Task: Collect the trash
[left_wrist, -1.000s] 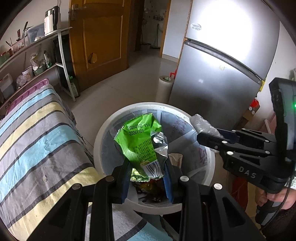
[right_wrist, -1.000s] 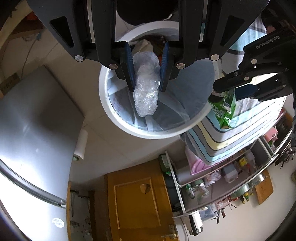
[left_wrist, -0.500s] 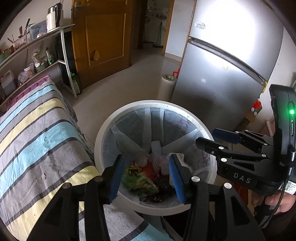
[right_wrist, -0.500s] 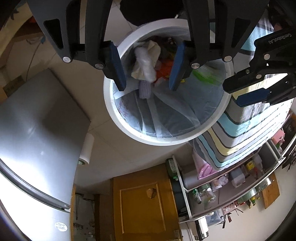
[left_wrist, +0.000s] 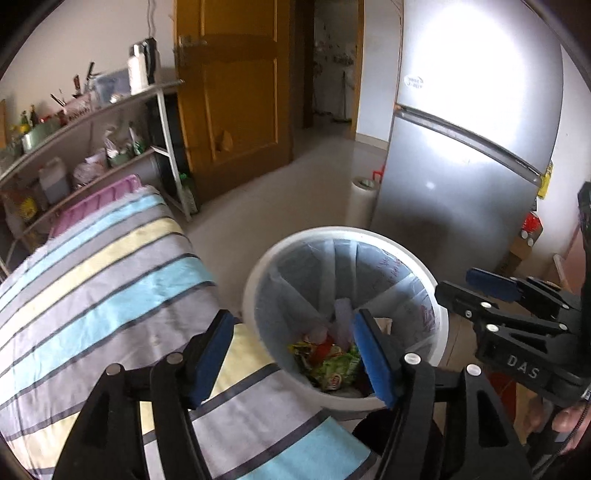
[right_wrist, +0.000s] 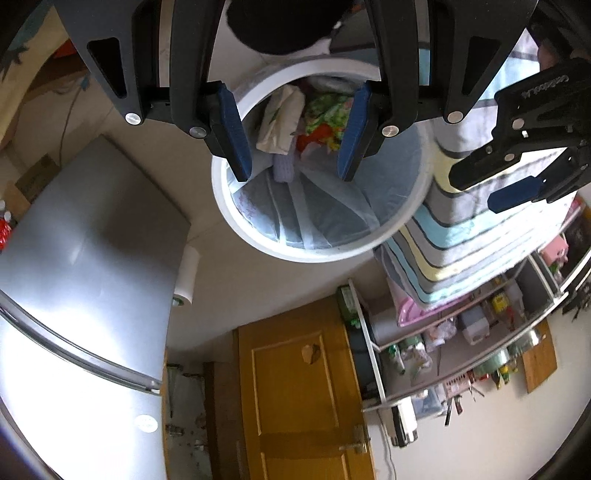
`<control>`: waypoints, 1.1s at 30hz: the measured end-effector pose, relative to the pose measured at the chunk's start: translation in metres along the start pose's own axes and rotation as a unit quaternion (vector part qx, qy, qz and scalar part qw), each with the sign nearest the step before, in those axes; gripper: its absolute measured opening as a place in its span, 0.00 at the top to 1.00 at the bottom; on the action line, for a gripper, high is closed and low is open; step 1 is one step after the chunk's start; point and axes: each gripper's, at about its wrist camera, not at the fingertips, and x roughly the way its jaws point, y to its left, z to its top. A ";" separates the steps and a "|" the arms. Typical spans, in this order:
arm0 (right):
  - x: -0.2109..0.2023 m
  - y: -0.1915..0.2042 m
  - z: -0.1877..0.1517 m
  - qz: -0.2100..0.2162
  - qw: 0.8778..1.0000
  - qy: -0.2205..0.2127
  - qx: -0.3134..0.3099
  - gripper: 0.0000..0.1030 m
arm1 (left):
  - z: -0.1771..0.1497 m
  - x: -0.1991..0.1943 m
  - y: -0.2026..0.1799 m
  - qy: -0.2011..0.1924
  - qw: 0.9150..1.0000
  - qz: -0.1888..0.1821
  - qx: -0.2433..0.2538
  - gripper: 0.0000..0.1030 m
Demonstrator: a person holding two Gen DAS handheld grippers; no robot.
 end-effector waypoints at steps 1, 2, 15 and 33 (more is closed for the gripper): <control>-0.005 0.003 -0.002 -0.001 1.000 -0.005 0.000 0.52 | -0.002 -0.006 0.003 -0.005 1.000 0.000 -0.005 0.33; -0.009 0.006 -0.003 -0.001 1.000 -0.010 -0.001 0.52 | -0.004 -0.011 0.005 -0.010 1.000 0.000 -0.009 0.33; -0.066 0.039 -0.032 -0.020 0.998 -0.057 0.009 0.52 | -0.034 -0.069 0.009 -0.057 0.998 0.021 -0.010 0.27; -0.102 0.065 -0.074 -0.080 0.991 -0.102 0.025 0.52 | -0.069 -0.104 0.012 -0.078 0.996 0.043 -0.022 0.26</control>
